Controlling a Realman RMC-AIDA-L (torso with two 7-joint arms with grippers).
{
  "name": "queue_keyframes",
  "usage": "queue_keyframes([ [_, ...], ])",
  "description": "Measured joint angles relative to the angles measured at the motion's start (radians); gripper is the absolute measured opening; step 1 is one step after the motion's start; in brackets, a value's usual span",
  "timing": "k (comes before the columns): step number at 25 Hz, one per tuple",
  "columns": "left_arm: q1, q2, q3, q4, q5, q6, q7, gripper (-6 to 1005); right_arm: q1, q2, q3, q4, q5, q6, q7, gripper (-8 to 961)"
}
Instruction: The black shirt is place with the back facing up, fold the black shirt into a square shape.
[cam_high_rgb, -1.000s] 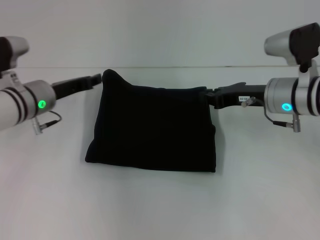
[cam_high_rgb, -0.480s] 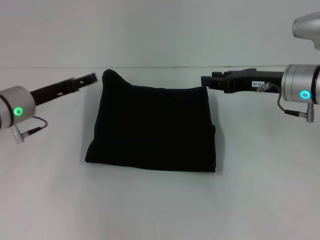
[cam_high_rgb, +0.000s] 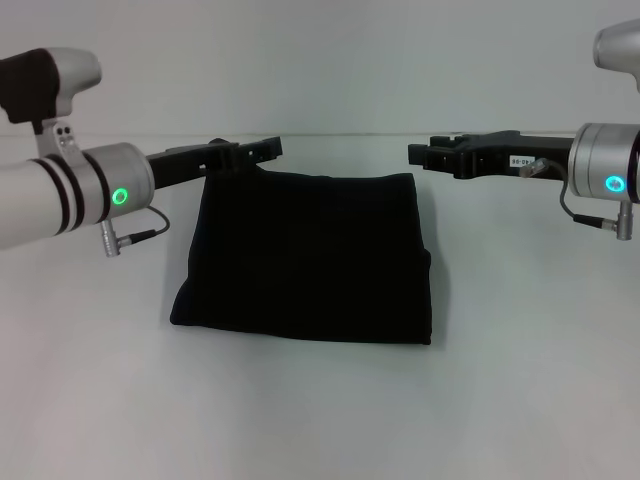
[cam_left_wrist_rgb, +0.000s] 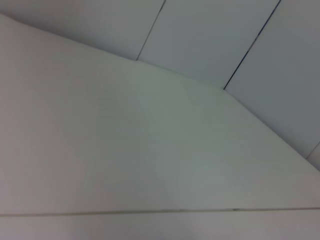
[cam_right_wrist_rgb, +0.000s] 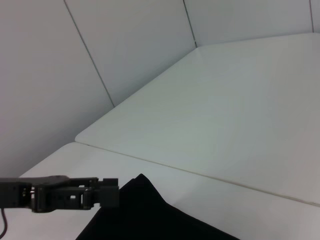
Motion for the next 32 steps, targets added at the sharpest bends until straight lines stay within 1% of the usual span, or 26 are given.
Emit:
queue_keyframes([
  [6, -0.021, -0.001, 0.001, -0.059, -0.001, -0.108, 0.049, 922, -0.001, -0.001, 0.003, 0.004, 0.0, 0.0, 0.001, 430],
  [9, -0.032, -0.004, 0.002, -0.096, 0.003, -0.173, 0.083, 922, 0.0, 0.002, 0.003, 0.004, 0.0, 0.0, 0.011, 430],
  [13, -0.038, -0.019, 0.002, -0.118, 0.0, -0.257, 0.122, 922, 0.007, 0.008, 0.002, 0.002, 0.0, -0.001, 0.013, 430],
  [15, -0.039, -0.023, 0.002, -0.121, 0.003, -0.272, 0.127, 922, 0.008, 0.01, 0.001, 0.002, -0.001, -0.001, 0.013, 429],
  [21, -0.04, -0.024, 0.001, -0.129, -0.001, -0.3, 0.137, 921, 0.011, 0.012, 0.001, 0.0, -0.001, 0.001, 0.012, 429],
  [24, -0.037, -0.025, -0.003, -0.113, -0.003, -0.267, 0.133, 921, 0.011, 0.013, 0.003, 0.0, -0.001, 0.005, 0.007, 429],
  [28, -0.01, -0.024, -0.01, -0.053, -0.003, -0.103, 0.127, 921, 0.01, 0.013, 0.003, 0.0, -0.001, 0.012, 0.004, 430],
  [32, 0.038, -0.016, -0.01, 0.009, -0.002, 0.07, 0.127, 921, 0.006, 0.012, 0.002, 0.0, -0.001, 0.015, 0.004, 430],
])
